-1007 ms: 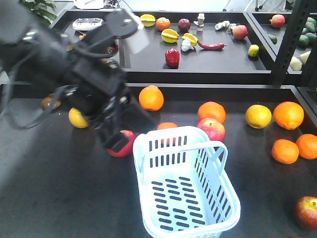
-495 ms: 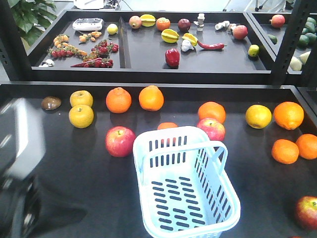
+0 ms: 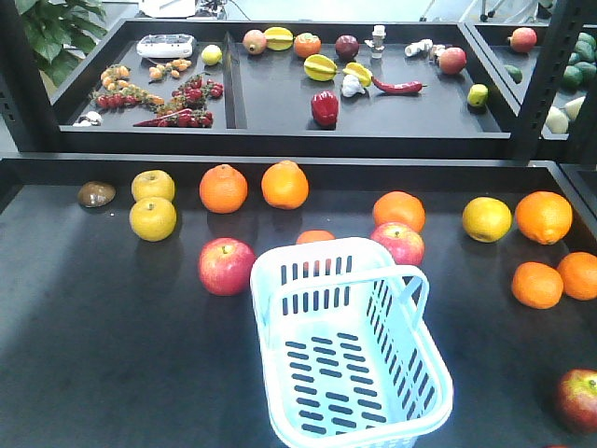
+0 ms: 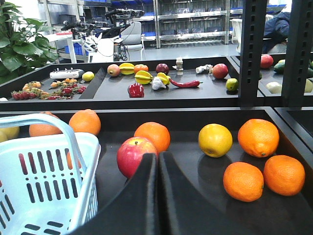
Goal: Pick three apples into basket with both arms
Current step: 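Reach the right gripper down to a red apple and grasp it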
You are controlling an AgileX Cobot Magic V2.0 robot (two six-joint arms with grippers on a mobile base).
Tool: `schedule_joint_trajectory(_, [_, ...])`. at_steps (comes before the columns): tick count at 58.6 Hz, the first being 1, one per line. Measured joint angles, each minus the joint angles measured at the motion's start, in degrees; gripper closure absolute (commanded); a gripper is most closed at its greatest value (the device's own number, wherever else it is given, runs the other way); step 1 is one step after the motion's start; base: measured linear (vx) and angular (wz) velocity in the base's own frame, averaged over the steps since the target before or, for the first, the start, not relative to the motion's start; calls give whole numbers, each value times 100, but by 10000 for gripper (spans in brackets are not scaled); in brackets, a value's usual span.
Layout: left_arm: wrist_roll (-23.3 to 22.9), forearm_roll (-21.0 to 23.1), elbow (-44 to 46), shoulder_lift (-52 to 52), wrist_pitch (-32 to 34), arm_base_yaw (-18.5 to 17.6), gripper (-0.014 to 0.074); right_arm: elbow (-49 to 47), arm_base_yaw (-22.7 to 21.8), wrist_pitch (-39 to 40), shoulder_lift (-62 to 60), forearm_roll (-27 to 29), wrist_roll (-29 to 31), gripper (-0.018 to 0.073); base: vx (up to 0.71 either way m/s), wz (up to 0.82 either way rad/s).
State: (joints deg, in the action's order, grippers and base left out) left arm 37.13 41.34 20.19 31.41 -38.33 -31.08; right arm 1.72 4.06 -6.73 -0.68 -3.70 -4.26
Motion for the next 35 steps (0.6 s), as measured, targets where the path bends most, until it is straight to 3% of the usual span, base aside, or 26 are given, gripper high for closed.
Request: schedule_joint_trajectory(35, [0, 40, 0, -28, 152, 0, 602, 0, 0, 110, 0, 170, -212, 568, 0, 0])
